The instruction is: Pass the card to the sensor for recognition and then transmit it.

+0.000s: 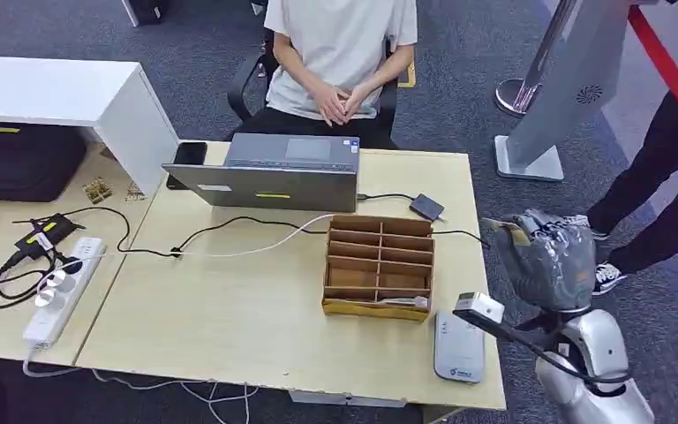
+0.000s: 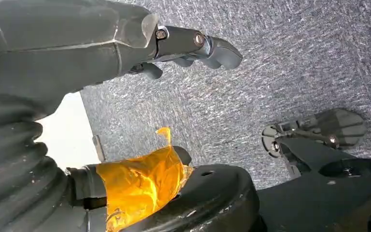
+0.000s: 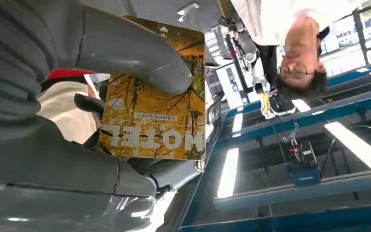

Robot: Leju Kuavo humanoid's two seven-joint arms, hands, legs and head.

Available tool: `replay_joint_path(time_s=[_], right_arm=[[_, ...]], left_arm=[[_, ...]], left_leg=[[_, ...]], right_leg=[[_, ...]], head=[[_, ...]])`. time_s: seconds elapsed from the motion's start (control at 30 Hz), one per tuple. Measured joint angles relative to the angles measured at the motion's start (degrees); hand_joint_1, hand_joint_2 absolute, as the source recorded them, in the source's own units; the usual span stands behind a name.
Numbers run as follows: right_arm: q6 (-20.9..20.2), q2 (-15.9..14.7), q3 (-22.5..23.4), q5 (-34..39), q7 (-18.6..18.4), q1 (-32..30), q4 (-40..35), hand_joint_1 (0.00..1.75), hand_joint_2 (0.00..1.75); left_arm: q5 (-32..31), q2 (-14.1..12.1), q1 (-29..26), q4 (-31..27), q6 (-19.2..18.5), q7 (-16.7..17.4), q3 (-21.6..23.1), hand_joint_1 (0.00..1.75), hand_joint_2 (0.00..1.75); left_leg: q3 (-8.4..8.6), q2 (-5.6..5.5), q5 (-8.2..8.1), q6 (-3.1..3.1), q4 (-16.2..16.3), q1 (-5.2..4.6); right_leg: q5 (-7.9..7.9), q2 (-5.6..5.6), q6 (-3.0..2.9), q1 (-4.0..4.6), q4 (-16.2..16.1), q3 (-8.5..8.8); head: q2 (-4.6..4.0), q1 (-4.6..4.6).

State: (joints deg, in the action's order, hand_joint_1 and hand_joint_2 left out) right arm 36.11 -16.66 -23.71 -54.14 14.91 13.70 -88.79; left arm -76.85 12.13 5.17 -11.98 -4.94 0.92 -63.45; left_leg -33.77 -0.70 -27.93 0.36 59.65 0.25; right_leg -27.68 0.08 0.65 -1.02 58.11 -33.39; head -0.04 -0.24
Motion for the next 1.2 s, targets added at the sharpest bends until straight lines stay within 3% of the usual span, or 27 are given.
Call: replay_joint_path(time_s=[0.2, 0.37, 0.93, 1.2], right_arm=[[0.9, -0.5, 0.7, -0.8, 3.3, -6.3, -4.7, 1.75, 1.75], [2.2, -0.5, -0.5, -4.5, 3.3, -9.5, -4.8, 1.75, 1.75], [2.9, 2.2, -2.6, -3.0, 2.3, -13.1, 5.8, 1.75, 1.75], [2.2, 3.8, -2.1, 0.3, 4.0, -14.1, 8.4, 1.75, 1.75]], left_arm=[[0.9, 0.0, 0.0, 0.0, 0.2, 0.0, -0.9, 0.0, 1.75], [1.1, 0.0, 0.0, 0.0, 0.2, 0.0, -1.1, 0.0, 1.75], [1.1, 0.0, 0.0, 0.0, 0.2, 0.0, -1.4, 0.0, 1.75], [1.1, 0.0, 0.1, 0.0, 0.2, 0.0, -1.4, 0.0, 1.75]], left_leg=[[-0.02, -0.01, -0.01, 0.0, 0.0, 0.0], [-0.01, -0.01, -0.05, -0.05, 0.0, 0.0], [-0.01, 0.0, -0.05, -0.05, 0.0, 0.0], [-0.01, 0.01, -0.05, -0.05, 0.0, 0.0]], right_leg=[[-0.02, -0.01, -0.02, 0.0, 0.0, 0.02], [-0.04, -0.01, -0.01, 0.0, 0.0, 0.02], [-0.07, -0.01, 0.01, 0.0, 0.0, 0.02], [-0.07, 0.0, 0.01, 0.0, 0.0, 0.02]], head=[[0.0, 0.0], [0.0, 0.0], [0.0, 0.0], [0.0, 0.0]])
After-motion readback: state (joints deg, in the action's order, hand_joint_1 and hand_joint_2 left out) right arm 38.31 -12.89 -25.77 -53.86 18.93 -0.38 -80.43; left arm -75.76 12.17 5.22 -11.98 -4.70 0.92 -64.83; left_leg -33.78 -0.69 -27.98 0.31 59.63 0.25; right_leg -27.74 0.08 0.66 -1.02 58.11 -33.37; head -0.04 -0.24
